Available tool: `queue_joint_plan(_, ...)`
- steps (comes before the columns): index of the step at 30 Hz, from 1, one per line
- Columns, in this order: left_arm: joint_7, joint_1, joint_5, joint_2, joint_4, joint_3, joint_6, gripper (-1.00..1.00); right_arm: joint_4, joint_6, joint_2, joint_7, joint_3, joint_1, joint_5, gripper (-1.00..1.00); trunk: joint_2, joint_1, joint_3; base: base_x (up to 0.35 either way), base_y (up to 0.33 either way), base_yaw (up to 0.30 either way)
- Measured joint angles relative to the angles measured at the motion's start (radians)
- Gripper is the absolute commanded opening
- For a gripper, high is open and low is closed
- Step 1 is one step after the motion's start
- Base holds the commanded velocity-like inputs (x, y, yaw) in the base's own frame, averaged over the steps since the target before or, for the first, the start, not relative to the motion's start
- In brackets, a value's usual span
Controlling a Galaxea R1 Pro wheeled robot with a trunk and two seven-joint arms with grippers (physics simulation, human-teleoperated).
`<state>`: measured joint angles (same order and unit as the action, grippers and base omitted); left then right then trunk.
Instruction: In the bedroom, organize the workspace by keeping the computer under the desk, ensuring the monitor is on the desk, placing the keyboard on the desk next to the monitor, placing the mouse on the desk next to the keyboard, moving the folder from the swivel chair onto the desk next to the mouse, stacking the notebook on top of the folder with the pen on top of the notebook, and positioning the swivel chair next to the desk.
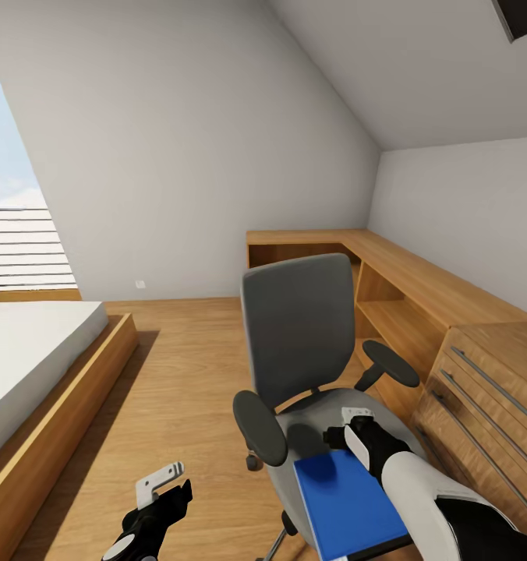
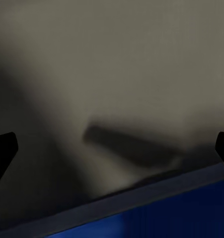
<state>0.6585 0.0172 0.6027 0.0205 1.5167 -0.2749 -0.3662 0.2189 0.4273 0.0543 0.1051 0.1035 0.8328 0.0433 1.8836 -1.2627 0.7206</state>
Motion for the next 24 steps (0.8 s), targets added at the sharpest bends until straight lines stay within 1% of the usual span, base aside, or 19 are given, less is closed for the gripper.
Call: queue_joint_plan(24,0.003,0.000,0.000,-0.001,0.001,0.001,0.003,1.00,0.000,-0.002,0.000,-0.002,0.000,0.000,-0.001,1.00,0.000,0.000,0.000,0.000,0.000,0.000)
